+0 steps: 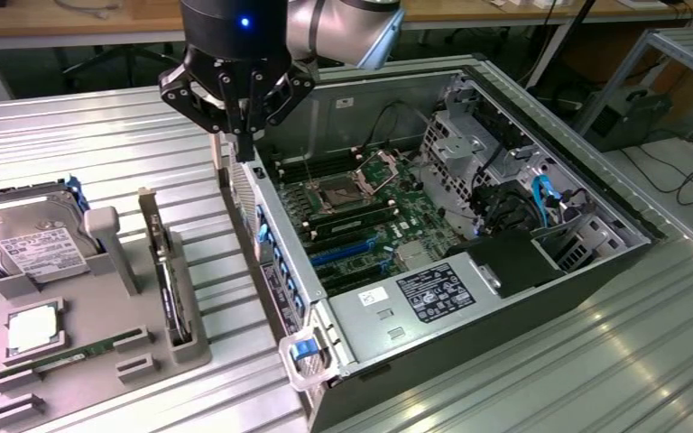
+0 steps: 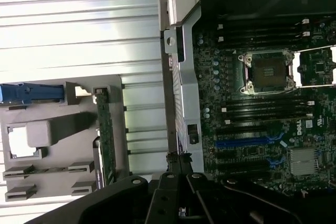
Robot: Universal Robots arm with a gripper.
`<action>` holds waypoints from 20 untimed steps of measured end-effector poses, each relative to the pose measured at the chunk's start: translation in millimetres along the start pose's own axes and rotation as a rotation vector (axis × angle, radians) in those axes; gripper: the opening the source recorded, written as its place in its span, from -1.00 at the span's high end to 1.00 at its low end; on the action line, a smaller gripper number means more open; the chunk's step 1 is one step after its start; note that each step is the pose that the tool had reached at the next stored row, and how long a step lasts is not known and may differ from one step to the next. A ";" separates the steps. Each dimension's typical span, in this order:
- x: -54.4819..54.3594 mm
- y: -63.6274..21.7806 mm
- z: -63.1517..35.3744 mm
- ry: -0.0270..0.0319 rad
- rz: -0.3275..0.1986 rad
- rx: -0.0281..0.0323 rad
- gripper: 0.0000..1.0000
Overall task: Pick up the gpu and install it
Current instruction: 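Reach for the gpu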
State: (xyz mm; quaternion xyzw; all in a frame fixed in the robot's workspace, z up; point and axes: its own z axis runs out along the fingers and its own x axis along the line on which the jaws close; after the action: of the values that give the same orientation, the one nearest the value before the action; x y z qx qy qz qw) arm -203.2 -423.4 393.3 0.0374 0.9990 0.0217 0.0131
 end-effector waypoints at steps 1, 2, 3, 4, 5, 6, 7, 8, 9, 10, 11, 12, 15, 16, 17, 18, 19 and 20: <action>0.6 -0.2 0.0 0.0000 0.000 0.0000 0.79; 1.7 -0.6 -0.1 0.0000 0.000 0.0000 0.79; 2.2 -0.7 -0.1 0.0000 0.000 0.0000 0.79; 2.8 -0.8 -0.1 0.0000 0.000 0.0000 0.79; 3.5 -1.0 -0.1 0.0000 0.000 0.0000 0.79; 4.4 -1.2 -0.2 0.0001 0.000 0.0000 0.79; 5.3 -1.4 -0.2 0.0001 0.000 0.0000 0.79; 6.1 -1.8 -0.3 0.0000 0.000 0.0001 0.79; 6.8 -2.2 -0.3 0.0000 0.000 0.0000 0.79; 7.5 -2.6 -0.3 0.0001 0.000 0.0000 0.79; 8.3 -2.9 -0.3 0.0000 0.000 0.0000 0.79; 9.1 -3.2 -0.4 0.0001 0.000 0.0001 0.79; 12.9 -4.4 -0.5 0.0000 0.000 0.0000 0.79; 14.0 -4.8 -0.6 0.0000 0.000 0.0000 0.79; 15.1 -5.2 -0.6 0.0000 0.000 0.0001 0.79; 16.5 -5.6 -0.7 0.0001 0.000 0.0001 0.79; 18.3 -6.2 -0.7 0.0000 0.000 0.0000 0.79; 19.4 -6.4 -0.8 0.0000 0.000 0.0000 0.79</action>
State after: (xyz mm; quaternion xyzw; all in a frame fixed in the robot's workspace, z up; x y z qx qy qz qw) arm -223.0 -428.3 393.3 0.0374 0.9990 0.0217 0.0131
